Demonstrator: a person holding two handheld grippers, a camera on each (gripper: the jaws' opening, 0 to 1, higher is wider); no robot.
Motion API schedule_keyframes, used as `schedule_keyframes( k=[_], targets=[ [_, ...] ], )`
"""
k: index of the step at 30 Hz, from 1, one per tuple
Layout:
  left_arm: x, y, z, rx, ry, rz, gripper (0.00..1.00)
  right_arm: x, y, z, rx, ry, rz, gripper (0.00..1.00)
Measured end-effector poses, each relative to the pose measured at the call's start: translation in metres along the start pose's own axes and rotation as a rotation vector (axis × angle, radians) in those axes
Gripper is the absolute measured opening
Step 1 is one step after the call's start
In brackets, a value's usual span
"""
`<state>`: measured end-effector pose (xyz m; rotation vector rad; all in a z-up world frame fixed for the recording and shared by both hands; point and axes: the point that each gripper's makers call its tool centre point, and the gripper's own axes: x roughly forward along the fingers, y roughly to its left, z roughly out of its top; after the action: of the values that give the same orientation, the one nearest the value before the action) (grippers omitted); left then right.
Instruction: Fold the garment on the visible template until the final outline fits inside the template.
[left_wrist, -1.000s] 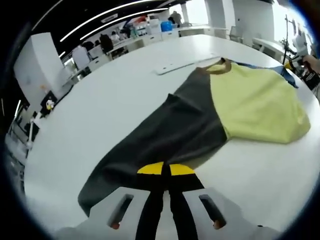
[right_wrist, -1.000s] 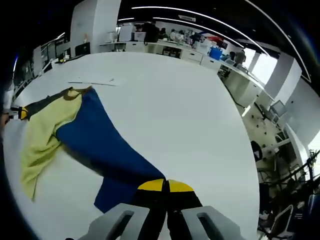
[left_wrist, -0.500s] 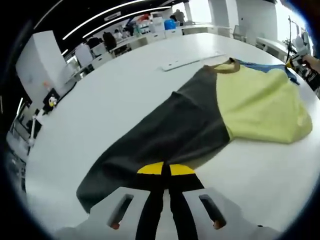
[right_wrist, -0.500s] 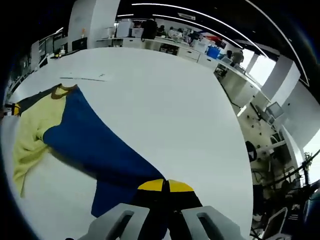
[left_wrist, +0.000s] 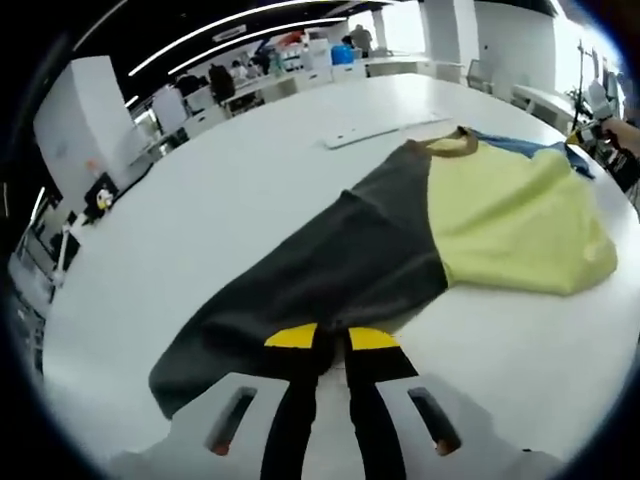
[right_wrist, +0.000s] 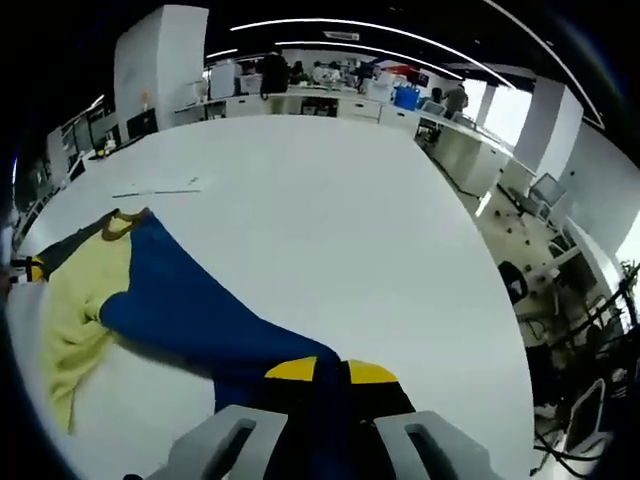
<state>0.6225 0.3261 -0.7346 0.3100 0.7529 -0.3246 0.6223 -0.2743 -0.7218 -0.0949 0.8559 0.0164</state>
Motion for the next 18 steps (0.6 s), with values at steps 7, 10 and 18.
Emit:
schedule_keyframes(
  k=[7,10,18],
  targets=[
    [-0.011,-0.018,0.008,-0.033,-0.055,-0.051,0.27,-0.013,0.015,0.0,0.024,-0.008,0.038,0.25],
    [-0.016,-0.024,0.01,-0.052,-0.074,-0.067,0.34,-0.018,0.022,0.0,0.019,-0.012,0.059,0.3],
    [-0.03,-0.04,0.012,-0.084,-0.11,-0.111,0.48,-0.033,0.037,-0.007,0.005,0.004,0.101,0.44]
  ],
)
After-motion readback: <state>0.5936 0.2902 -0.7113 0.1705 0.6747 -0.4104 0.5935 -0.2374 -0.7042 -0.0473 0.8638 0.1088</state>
